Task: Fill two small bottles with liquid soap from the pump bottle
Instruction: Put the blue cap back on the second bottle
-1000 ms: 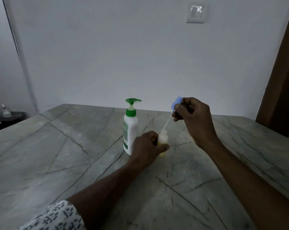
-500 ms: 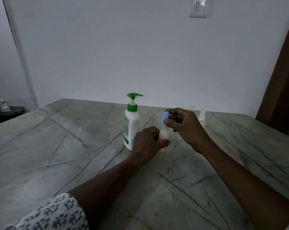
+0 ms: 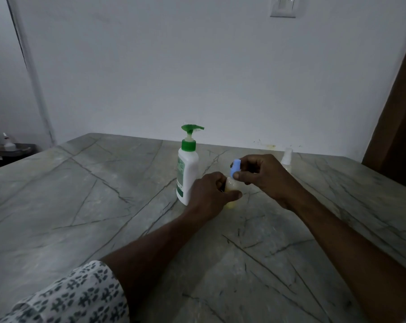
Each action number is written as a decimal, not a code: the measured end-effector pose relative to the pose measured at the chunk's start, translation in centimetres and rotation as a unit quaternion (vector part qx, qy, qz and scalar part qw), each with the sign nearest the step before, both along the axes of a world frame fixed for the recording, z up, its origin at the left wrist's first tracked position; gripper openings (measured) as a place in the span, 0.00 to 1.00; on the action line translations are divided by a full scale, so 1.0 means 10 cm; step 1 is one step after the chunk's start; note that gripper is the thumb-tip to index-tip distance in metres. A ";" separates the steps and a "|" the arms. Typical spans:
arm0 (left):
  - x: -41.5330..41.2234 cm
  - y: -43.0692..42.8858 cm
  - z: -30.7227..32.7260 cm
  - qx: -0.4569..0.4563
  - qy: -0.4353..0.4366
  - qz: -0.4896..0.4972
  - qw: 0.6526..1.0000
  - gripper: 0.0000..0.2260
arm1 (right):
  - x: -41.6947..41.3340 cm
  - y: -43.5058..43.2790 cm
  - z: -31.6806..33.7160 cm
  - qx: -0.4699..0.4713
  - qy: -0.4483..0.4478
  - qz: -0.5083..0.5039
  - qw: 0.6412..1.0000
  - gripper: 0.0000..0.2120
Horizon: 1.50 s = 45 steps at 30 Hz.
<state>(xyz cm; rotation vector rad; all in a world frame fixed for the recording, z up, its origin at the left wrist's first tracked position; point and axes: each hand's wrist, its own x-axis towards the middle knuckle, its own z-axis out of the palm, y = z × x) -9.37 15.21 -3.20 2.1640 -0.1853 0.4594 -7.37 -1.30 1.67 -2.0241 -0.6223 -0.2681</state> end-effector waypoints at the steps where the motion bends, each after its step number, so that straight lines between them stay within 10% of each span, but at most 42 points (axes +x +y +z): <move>1: 0.00 0.00 0.00 -0.001 -0.001 0.000 1.000 0.16 | 0.01 0.00 0.00 -0.015 -0.010 -0.003 1.000 0.08; 19: -0.01 0.00 0.02 0.009 -0.003 0.002 1.000 0.16 | 0.00 0.04 -0.10 -0.045 -0.049 -0.047 0.997 0.17; 45: -0.01 -0.03 0.00 0.008 -0.016 0.021 1.000 0.18 | -0.01 -0.01 -0.11 -0.016 -0.034 -0.030 0.999 0.05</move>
